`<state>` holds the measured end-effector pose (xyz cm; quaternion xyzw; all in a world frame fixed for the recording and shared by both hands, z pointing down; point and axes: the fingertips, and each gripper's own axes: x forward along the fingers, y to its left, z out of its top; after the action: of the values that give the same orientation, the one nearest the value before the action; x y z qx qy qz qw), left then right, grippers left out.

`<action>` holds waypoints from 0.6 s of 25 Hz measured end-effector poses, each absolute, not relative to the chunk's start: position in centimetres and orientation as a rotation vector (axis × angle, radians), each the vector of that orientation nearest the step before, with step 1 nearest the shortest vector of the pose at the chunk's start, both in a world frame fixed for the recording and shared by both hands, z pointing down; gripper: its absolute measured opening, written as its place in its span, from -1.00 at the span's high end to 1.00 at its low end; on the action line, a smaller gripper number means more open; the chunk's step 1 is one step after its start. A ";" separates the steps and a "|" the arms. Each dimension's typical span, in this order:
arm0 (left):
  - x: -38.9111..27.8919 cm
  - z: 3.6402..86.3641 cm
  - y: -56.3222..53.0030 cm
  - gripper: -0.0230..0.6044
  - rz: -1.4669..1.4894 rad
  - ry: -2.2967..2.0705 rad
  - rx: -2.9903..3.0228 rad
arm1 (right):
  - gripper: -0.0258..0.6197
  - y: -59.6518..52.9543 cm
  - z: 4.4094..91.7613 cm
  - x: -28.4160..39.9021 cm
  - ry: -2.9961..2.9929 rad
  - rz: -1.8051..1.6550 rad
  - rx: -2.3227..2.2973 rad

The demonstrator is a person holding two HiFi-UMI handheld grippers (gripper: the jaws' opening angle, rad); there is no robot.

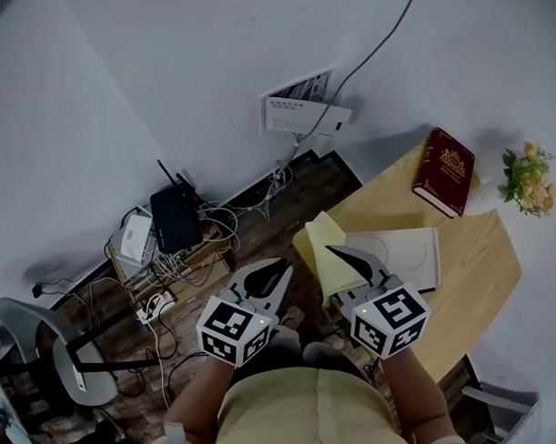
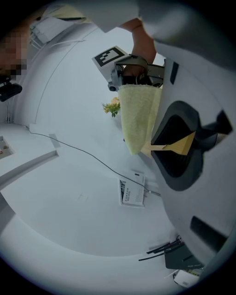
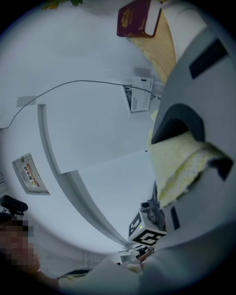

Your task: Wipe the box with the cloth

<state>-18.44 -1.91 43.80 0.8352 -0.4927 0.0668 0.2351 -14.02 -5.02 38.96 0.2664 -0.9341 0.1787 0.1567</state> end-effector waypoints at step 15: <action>-19.3 44.1 -3.9 0.84 0.189 -1.342 2.277 | 0.83 -9.2 34.6 -9.9 -2.714 0.485 0.960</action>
<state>-19.29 -3.86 44.07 0.8335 -0.4913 0.0692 0.2433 -9.88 -9.18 34.59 0.3267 -0.9240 0.1650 0.1108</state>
